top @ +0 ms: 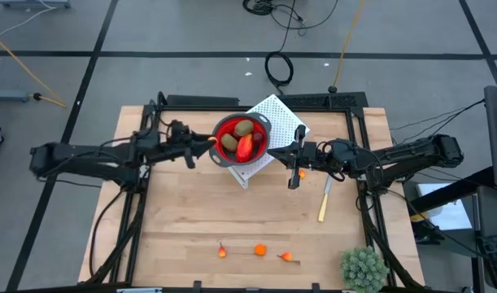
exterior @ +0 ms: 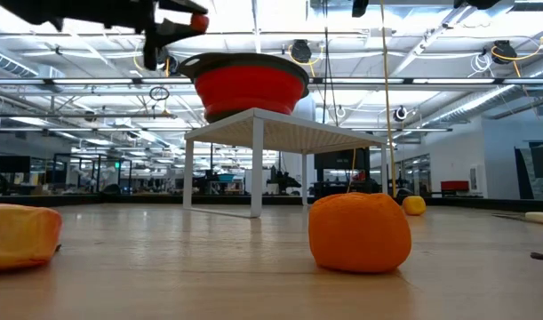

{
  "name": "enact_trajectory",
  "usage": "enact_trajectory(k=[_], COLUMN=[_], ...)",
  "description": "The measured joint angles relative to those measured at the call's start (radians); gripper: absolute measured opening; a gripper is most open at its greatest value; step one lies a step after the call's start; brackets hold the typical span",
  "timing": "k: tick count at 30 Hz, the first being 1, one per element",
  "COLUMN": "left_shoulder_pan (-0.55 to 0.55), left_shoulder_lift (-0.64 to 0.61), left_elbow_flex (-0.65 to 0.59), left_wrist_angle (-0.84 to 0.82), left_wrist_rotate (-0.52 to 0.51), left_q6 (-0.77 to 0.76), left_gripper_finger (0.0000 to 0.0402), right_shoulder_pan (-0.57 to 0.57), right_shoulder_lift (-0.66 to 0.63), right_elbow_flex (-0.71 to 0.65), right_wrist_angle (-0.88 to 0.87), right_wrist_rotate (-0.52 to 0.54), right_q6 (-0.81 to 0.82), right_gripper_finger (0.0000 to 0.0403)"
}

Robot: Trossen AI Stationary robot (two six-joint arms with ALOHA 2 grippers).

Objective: Pick & Place Fruit
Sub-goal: Put the top left peach into the red strainer bowl on the shelf

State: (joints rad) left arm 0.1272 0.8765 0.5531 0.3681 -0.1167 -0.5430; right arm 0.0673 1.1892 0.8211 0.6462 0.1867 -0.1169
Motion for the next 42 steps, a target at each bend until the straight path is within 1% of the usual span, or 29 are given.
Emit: enact_trajectory(k=[2,4,9,15,24,28,32,34,40,42], left_shoulder_pan=[0.000,0.000,0.009,0.043,0.107,0.133,0.159,0.172,0.207,0.218], left_shoulder_lift=[0.046,0.094,0.199,0.310,0.484,0.553,0.599,0.610,0.611,0.611], left_elbow_flex=[0.046,0.111,0.291,0.477,0.740,0.836,0.903,0.919,0.925,0.925], left_wrist_angle=[-0.008,-0.058,-0.321,-0.595,-0.910,-1.029,-1.111,-1.117,-1.123,-1.123], left_wrist_rotate=[0.029,0.046,0.048,0.049,0.048,0.048,0.048,0.048,0.051,0.081], left_q6=[0.026,0.057,0.114,0.123,0.234,0.273,0.287,0.288,0.279,0.276], left_gripper_finger=[0.0131,0.0131,0.0131,0.0131,0.0131,0.0131,0.0131,0.0131,0.0131,0.0131], right_shoulder_pan=[0.000,0.000,0.000,0.000,0.000,0.000,0.000,0.000,-0.010,-0.019], right_shoulder_lift=[0.000,0.000,0.000,0.000,0.000,0.000,-0.017,-0.041,-0.174,-0.228], right_elbow_flex=[0.000,0.000,0.000,0.000,0.000,0.000,-0.032,-0.065,-0.197,-0.243], right_wrist_angle=[0.000,0.000,0.000,0.000,-0.007,-0.009,-0.011,-0.010,-0.008,-0.007], right_wrist_rotate=[0.000,0.000,0.000,0.000,-0.004,-0.004,-0.004,-0.003,-0.005,-0.005], right_q6=[0.000,0.000,0.000,0.000,0.000,0.000,0.000,0.000,0.080,0.099], right_gripper_finger=[0.0000,0.0000,0.0000,0.0000,0.0000,0.0000,0.0000,0.0000,0.0000,0.0000])
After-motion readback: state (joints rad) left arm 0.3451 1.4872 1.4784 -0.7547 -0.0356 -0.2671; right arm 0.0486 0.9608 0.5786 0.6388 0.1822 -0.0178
